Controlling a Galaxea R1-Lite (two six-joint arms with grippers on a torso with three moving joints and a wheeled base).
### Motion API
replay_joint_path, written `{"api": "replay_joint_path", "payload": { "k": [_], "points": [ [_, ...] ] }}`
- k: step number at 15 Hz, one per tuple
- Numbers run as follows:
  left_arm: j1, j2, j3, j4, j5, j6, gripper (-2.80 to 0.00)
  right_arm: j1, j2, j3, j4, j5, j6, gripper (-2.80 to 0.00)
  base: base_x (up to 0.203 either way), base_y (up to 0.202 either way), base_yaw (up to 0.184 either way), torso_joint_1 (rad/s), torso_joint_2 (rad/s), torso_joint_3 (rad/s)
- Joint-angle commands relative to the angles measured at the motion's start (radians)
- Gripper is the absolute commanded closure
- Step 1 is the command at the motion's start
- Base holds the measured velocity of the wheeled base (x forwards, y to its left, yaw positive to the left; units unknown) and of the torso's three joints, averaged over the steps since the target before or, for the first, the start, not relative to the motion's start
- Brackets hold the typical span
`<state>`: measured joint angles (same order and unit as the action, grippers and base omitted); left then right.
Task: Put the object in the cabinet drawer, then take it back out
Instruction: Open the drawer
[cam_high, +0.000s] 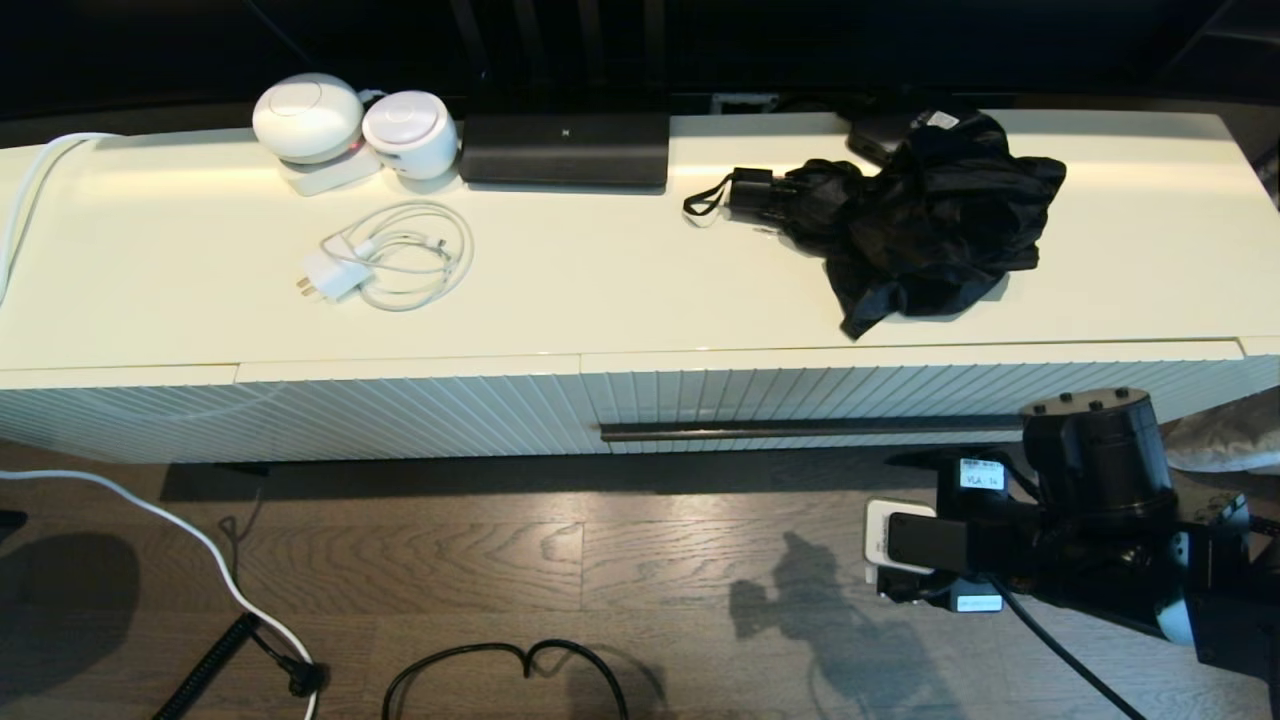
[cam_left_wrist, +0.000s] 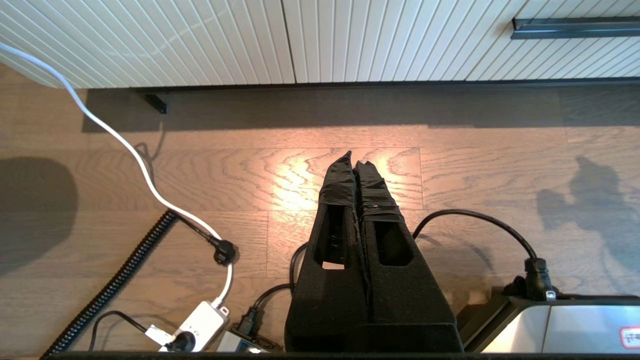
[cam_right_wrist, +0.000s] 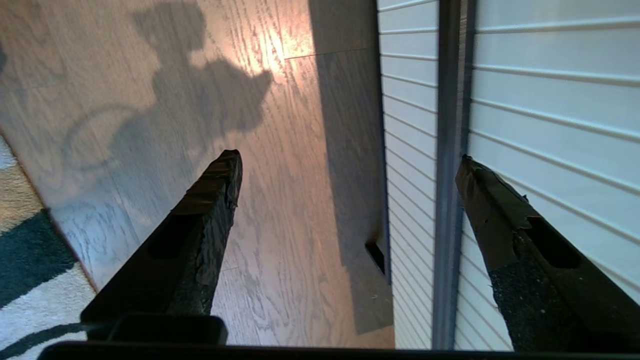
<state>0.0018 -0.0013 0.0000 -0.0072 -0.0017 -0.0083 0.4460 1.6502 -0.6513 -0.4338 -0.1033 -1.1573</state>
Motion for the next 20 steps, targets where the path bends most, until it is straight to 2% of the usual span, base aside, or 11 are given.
{"api": "replay_joint_path", "payload": {
  "k": [1,3,9,20],
  "points": [
    [0.0,-0.002,0.0,0.0,0.0,0.0,0.0,-0.007,0.044,0.043,-0.068,0.006,-0.006,-2.8,0.0,0.0,0.0,0.0,0.0,0.0],
    [0.001,0.0,0.0,0.0,0.0,-0.001,0.0,-0.021,0.08,0.062,-0.126,0.023,-0.007,-2.8,0.0,0.0,0.0,0.0,0.0,0.0],
    [0.0,-0.002,0.0,0.0,0.0,-0.001,0.0,-0.027,0.17,0.035,-0.179,0.025,-0.004,-2.8,0.0,0.0,0.0,0.0,0.0,0.0],
    [0.0,-0.002,0.0,0.0,0.0,0.0,0.0,-0.064,0.19,-0.039,-0.178,0.06,-0.01,-2.8,0.0,0.0,0.0,0.0,0.0,0.0]
  ]
}}
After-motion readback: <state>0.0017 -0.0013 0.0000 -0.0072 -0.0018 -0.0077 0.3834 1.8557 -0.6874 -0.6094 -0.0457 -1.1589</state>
